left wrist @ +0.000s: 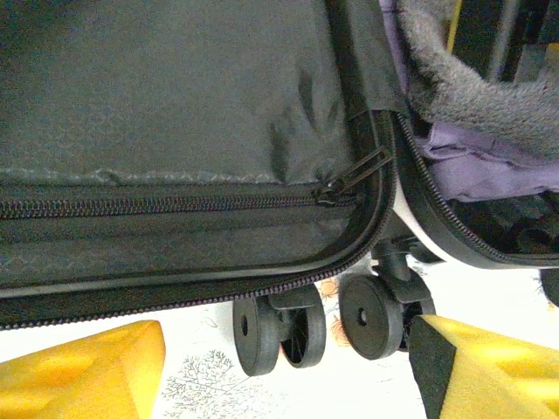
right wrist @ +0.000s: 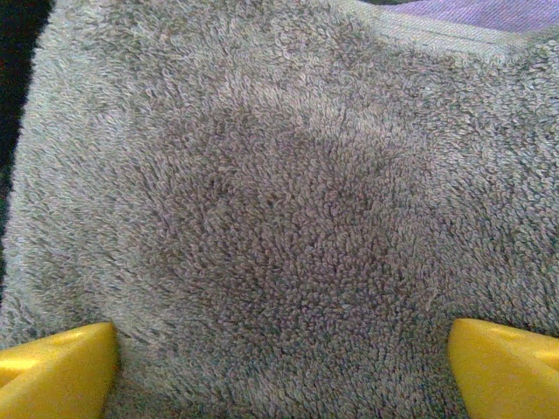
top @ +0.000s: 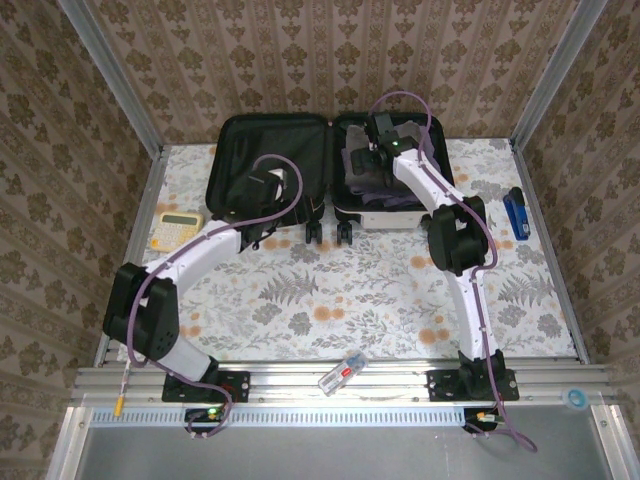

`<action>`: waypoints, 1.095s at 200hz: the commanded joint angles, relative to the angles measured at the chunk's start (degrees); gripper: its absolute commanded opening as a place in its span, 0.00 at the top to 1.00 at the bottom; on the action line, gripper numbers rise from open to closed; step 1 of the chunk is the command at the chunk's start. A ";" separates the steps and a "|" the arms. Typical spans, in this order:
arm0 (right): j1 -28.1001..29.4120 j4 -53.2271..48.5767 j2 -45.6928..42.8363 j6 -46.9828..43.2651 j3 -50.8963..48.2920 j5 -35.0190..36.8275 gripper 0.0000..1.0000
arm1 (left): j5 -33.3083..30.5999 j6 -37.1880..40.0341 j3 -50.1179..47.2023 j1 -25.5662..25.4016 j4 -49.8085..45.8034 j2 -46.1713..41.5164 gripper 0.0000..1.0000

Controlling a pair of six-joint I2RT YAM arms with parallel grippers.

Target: Pack the luggage

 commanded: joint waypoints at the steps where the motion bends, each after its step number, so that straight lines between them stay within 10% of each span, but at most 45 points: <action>1: -0.69 -7.29 -0.80 -2.41 -2.61 -0.87 0.04 | -0.17 0.10 2.00 0.51 -1.99 0.86 0.24; 132: -3.79 -5.91 -7.35 -5.14 2.05 -2.06 0.03 | -4.73 6.24 6.91 7.76 -10.66 -1.21 0.23; 219: -11.72 -4.28 -3.05 2.57 -1.70 -21.05 0.06 | -10.83 7.93 7.60 16.86 -13.53 -1.57 0.21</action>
